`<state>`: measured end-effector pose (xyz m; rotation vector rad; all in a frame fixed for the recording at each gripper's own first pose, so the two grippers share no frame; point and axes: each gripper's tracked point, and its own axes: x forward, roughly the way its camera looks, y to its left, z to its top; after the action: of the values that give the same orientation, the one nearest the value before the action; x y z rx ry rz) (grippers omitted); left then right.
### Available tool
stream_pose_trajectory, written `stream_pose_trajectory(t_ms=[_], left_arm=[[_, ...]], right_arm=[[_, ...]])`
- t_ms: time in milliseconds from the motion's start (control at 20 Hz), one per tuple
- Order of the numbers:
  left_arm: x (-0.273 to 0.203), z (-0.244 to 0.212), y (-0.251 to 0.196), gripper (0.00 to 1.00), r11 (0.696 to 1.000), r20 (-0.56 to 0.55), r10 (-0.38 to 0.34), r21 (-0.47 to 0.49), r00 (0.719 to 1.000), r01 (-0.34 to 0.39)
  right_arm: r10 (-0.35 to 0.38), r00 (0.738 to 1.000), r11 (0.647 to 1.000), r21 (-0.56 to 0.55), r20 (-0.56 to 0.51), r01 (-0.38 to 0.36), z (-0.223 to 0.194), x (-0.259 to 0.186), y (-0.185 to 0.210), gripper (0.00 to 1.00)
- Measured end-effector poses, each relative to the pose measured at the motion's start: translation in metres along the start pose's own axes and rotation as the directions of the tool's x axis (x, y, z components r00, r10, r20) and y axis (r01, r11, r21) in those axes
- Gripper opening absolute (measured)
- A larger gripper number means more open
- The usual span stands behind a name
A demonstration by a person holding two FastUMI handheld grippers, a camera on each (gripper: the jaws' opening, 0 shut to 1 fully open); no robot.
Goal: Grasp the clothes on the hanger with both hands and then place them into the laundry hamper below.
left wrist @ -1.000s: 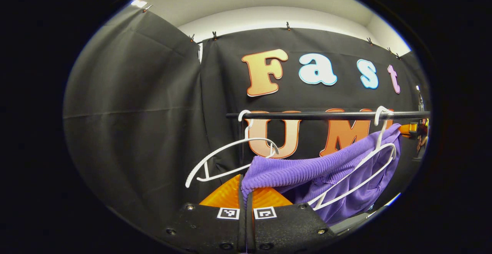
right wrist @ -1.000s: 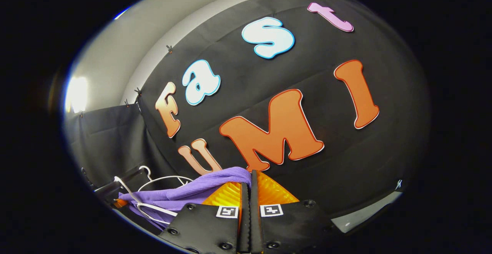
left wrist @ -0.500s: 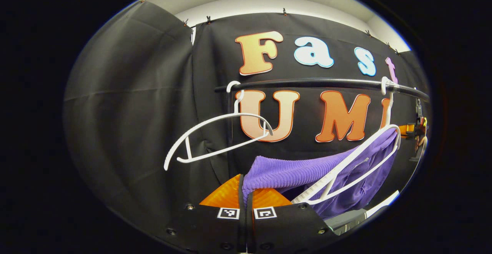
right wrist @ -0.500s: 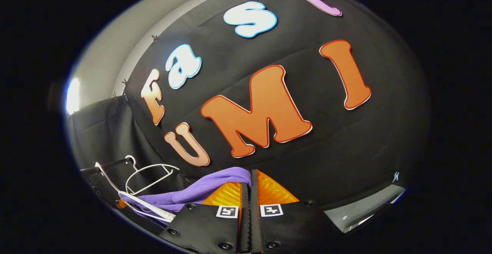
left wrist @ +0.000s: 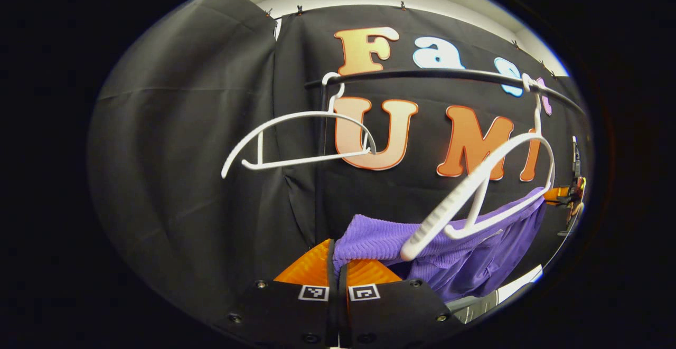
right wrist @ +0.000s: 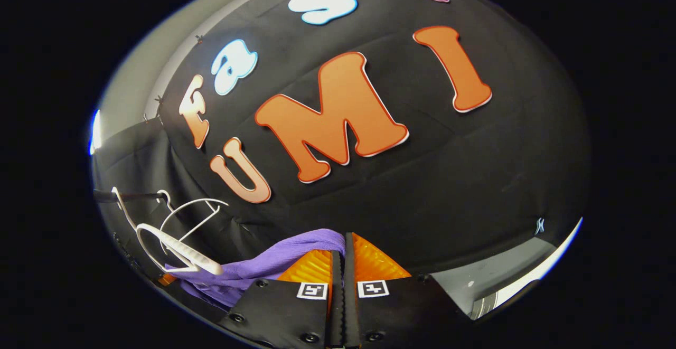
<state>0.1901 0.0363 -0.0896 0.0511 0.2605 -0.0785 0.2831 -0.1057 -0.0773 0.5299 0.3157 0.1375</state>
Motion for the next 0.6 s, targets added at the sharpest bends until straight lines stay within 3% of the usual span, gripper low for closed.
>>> stream_pose_trajectory(t_ms=[350, 600], left_arm=[[-0.026, -0.037, 0.001, 0.00, 0.999, -0.042, 0.053, 0.008, 0.998, -0.053], [-0.051, -0.071, -0.029, 0.00, 0.999, -0.074, 0.032, 0.038, 0.997, -0.029]], right_arm=[[-0.065, 0.996, 0.997, -0.047, -0.053, 0.063, -0.062, -0.020, -0.026, 0.08], [-0.087, 0.991, 0.993, -0.092, -0.104, 0.077, -0.118, -0.043, -0.031, 0.08]])
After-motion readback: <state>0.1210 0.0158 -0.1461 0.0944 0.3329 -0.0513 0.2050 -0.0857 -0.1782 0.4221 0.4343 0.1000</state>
